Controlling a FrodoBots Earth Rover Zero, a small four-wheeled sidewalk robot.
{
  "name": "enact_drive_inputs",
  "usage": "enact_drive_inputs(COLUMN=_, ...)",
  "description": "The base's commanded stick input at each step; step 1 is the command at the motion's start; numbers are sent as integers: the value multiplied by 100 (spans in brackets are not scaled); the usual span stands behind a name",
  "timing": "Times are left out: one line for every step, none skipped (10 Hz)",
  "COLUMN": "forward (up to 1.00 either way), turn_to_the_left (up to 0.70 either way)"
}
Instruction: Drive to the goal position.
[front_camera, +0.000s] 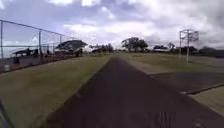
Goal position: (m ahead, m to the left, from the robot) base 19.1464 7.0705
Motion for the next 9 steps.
enact_drive_inputs(forward=70, turn_to_the_left=-3)
enact_drive_inputs(forward=70, turn_to_the_left=-3)
enact_drive_inputs(forward=70, turn_to_the_left=-3)
enact_drive_inputs(forward=70, turn_to_the_left=-3)
enact_drive_inputs(forward=70, turn_to_the_left=-3)
enact_drive_inputs(forward=70, turn_to_the_left=-3)
enact_drive_inputs(forward=70, turn_to_the_left=-4)
enact_drive_inputs(forward=70, turn_to_the_left=-3)
enact_drive_inputs(forward=70, turn_to_the_left=-3)
